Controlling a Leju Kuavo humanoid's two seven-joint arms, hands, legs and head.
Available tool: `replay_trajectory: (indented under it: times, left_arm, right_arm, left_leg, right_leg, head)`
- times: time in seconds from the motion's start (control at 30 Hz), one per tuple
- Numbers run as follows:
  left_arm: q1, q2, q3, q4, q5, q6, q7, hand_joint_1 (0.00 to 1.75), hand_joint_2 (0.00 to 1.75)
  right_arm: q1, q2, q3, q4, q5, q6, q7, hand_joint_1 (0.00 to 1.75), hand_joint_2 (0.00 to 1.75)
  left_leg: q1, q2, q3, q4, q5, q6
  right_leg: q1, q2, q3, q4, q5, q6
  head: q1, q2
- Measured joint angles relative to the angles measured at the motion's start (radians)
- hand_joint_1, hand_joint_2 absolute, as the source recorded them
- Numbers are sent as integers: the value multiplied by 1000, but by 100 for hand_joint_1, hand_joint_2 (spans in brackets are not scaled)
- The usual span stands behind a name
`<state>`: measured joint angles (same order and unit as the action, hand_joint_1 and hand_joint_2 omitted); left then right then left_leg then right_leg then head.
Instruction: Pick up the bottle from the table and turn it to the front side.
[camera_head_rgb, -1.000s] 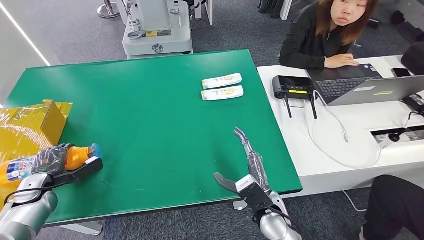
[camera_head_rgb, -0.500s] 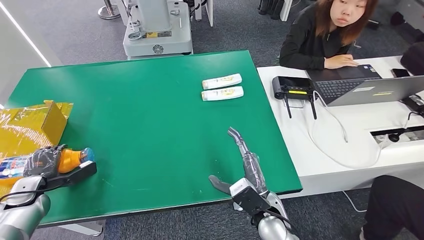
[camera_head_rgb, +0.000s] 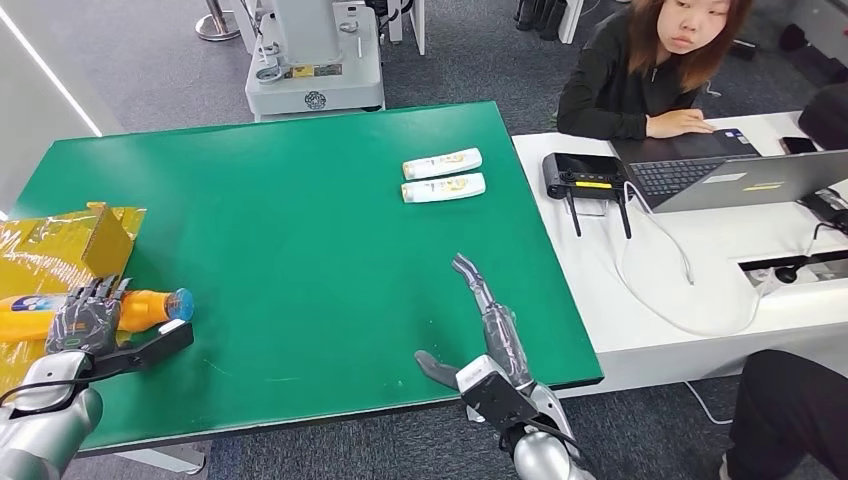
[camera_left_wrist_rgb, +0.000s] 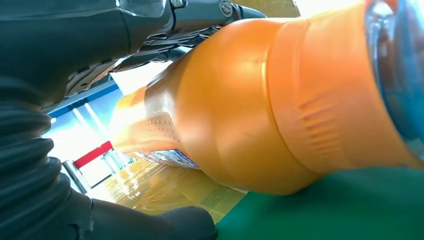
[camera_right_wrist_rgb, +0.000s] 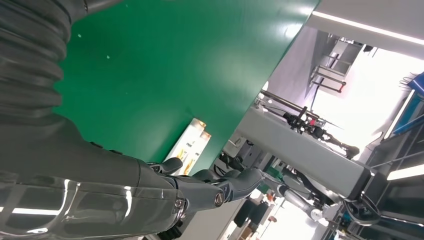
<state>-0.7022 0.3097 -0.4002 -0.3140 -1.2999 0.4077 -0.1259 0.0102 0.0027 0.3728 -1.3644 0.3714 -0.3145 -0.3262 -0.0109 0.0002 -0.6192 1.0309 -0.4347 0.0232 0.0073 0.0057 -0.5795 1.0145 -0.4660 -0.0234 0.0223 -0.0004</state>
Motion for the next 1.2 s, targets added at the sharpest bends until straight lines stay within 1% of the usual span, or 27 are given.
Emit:
replay_trajectory:
  times: [0.23,0.3,0.37,0.43,0.57,0.67,0.73,0.8,0.83,0.93,1.0,1.1,1.17,1.2]
  left_arm:
    - [0,-7,0,0,6,-12,-14,0,175]
    - [2,-13,0,0,3,11,-23,0,175]
    - [10,-25,3,0,13,63,-43,0,175]
    - [21,-44,9,0,30,119,-67,0,175]
    - [47,-101,37,-13,83,198,-132,0,175]
    - [66,-144,60,-33,120,224,-177,0,175]
    - [79,-171,74,-51,160,228,-223,0,175]
    - [96,-202,87,-83,209,214,-266,0,175]
    - [106,-221,91,-107,228,197,-274,0,175]
    - [142,-272,84,-212,255,133,-244,0,175]
    - [160,-298,65,-295,290,99,-219,0,175]
    - [182,-319,40,-417,417,53,-232,0,175]
    - [199,-326,30,-493,505,27,-255,0,175]
    - [203,-328,27,-511,523,22,-260,0,175]
  right_arm:
    - [0,1,-6,6,-1,6,-9,0,175]
    - [0,2,-9,7,-1,6,-10,0,175]
    - [2,5,-13,7,0,6,-9,0,175]
    - [6,9,-18,7,4,5,-4,0,175]
    - [20,14,-27,1,15,4,2,0,175]
    - [29,17,-34,-2,15,3,4,0,175]
    - [33,18,-38,-4,15,1,4,0,175]
    - [39,17,-41,-5,10,0,5,0,175]
    - [41,17,-43,-6,2,-2,4,0,175]
    - [44,8,-44,1,-49,-16,-15,0,175]
    - [44,-1,-44,12,-79,-32,-30,0,175]
    - [45,-10,-42,23,-97,-47,-35,0,175]
    - [46,-14,-40,27,-99,-54,-35,0,175]
    - [47,-15,-40,27,-99,-55,-35,0,175]
  left_leg:
    - [0,0,1,0,0,0]
    - [0,0,1,0,0,0]
    - [0,-1,1,0,0,0]
    - [0,-4,1,0,0,0]
    - [-1,-7,1,0,0,0]
    - [-1,-7,0,0,0,0]
    - [-1,-7,0,0,0,0]
    - [-2,-7,0,1,0,1]
    - [-2,-7,-1,1,0,1]
    - [-2,-7,-3,1,0,1]
    - [-2,-7,-4,1,-1,2]
    - [-2,-6,-4,1,-1,2]
    - [-2,-6,-4,1,-1,2]
    - [-2,-6,-4,1,-1,2]
  right_leg:
    - [0,0,1,0,-1,0]
    - [0,0,1,0,-1,0]
    - [0,-2,1,0,-1,0]
    - [0,-5,2,0,-1,0]
    - [-1,-8,2,0,-2,0]
    - [-1,-8,2,-1,-2,0]
    - [-1,-7,2,-1,-1,1]
    - [-2,-7,1,-1,-1,1]
    - [-2,-8,1,-1,-1,1]
    - [-2,-8,0,-1,-1,1]
    - [-2,-7,-1,-1,-1,1]
    - [-2,-6,-2,-2,-1,1]
    - [-2,-6,-2,-2,-1,1]
    - [-2,-6,-2,-2,-1,1]
  head:
    - [0,0]
    - [0,0]
    - [0,0]
    - [0,0]
    - [0,0]
    - [0,0]
    - [0,0]
    - [0,0]
    - [0,0]
    - [0,0]
    - [0,0]
    - [0,0]
    - [0,0]
    - [0,0]
